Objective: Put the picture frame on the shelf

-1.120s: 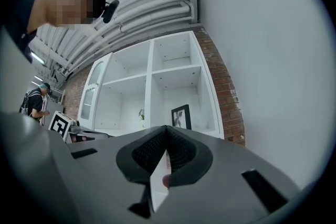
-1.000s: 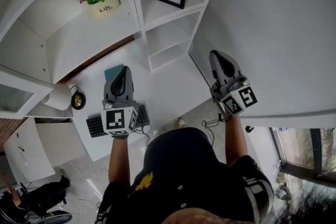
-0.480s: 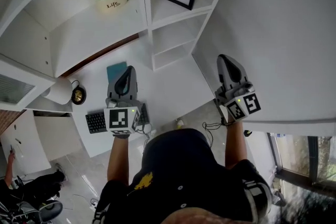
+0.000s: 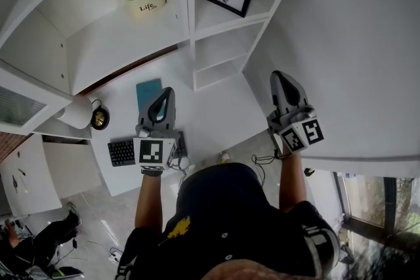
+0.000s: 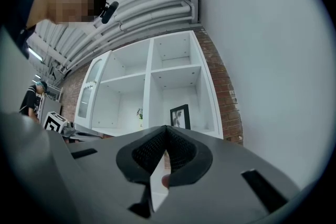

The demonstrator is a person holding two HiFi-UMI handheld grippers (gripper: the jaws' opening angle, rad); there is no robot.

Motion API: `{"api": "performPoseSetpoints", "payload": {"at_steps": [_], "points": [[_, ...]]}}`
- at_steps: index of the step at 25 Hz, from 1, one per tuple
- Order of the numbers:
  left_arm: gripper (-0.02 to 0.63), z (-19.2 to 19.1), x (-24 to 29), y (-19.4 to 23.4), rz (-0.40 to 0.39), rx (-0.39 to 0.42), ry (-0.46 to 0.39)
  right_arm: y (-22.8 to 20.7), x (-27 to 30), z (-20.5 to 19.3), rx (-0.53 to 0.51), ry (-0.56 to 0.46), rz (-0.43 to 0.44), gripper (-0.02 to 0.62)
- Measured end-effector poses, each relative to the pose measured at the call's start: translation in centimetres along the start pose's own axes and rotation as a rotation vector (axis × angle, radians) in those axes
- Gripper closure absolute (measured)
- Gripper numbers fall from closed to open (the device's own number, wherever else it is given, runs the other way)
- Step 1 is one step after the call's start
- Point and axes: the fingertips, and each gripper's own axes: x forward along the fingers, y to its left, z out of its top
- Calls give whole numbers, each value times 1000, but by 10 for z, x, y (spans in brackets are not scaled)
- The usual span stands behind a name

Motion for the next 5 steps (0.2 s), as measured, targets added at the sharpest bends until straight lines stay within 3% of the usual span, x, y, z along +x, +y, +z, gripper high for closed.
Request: {"api": "performPoseSetpoints", "payload": {"at_steps": [5], "points": [[589,6,-2,-1,14,-31,-29,3,5,-1,12,-1,-3,591]]}}
